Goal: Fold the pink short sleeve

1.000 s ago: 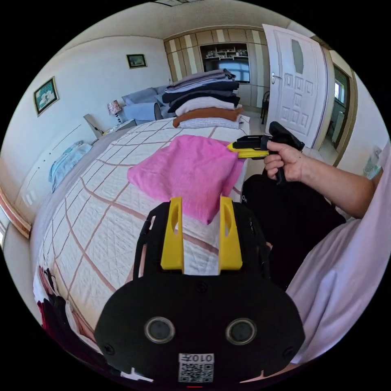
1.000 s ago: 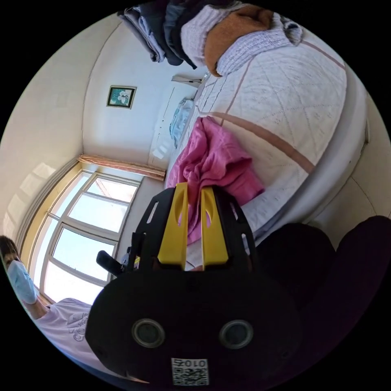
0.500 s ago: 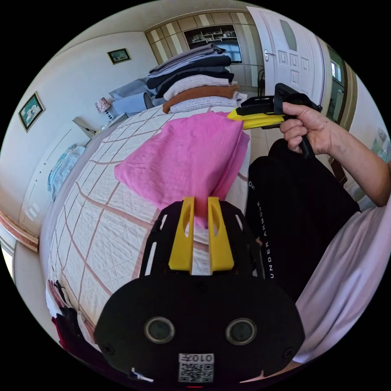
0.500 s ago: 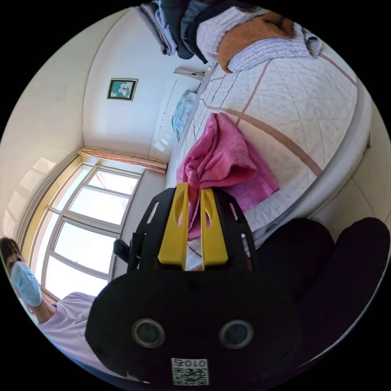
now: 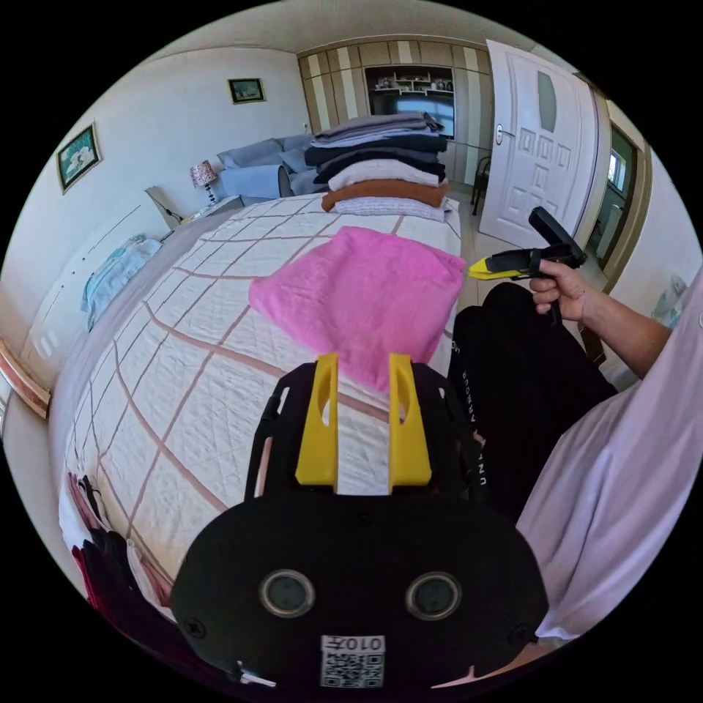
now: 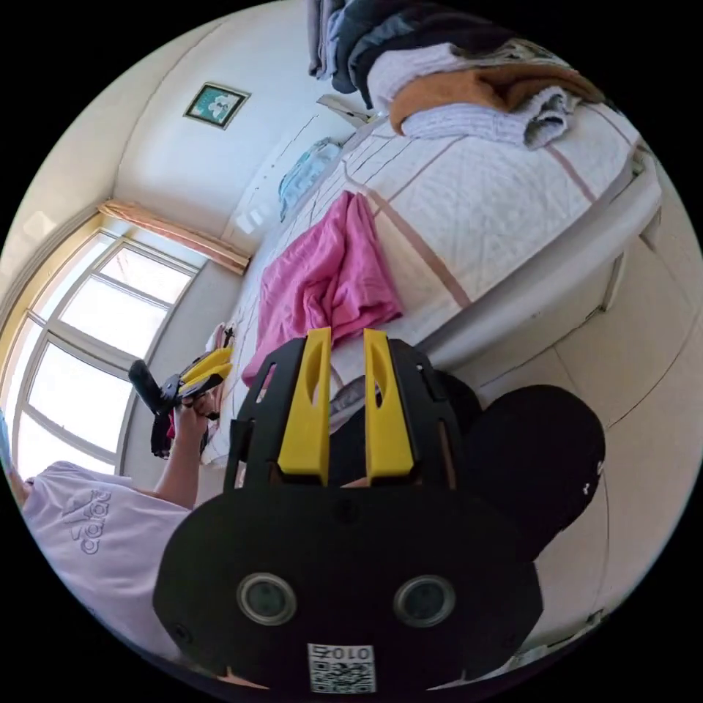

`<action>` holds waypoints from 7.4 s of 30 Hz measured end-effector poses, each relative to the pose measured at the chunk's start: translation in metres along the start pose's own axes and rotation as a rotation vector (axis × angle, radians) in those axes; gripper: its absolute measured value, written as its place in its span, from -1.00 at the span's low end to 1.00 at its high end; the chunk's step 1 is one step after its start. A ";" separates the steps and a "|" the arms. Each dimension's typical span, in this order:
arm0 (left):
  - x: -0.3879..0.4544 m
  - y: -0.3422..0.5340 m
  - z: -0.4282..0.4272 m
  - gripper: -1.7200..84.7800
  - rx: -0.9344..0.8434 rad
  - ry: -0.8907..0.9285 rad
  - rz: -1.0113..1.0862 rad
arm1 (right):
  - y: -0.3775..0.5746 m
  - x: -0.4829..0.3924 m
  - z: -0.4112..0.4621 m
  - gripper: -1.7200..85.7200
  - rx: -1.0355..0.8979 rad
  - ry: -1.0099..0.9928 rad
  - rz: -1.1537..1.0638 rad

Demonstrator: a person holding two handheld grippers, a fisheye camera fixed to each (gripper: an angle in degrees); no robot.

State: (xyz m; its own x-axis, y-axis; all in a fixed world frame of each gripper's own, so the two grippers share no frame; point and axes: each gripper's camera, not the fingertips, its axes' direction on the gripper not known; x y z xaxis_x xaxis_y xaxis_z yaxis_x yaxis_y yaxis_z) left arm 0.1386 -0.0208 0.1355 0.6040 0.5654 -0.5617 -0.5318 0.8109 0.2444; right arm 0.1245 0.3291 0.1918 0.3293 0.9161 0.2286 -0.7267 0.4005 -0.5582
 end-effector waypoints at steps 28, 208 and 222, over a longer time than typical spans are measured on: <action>-0.221 -0.073 0.175 -0.71 -0.046 0.628 -0.326 | -0.151 -0.087 0.119 -0.83 -0.197 0.242 -0.334; -0.021 -0.240 0.038 -0.96 0.302 0.219 -0.090 | -0.066 -0.164 -0.244 -0.90 0.414 0.169 -0.400; 0.069 0.074 -0.198 -0.78 0.231 -0.671 -0.579 | 0.031 -0.358 -0.084 -0.91 0.218 -0.075 -0.857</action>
State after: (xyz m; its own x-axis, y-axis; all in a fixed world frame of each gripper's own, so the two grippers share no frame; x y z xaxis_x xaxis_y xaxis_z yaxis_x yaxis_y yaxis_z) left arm 0.0232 0.0482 -0.0420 0.9959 -0.0282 -0.0863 0.0499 0.9643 0.2600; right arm 0.0347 0.0123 0.0262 0.7784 0.2957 0.5538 -0.3497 0.9368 -0.0086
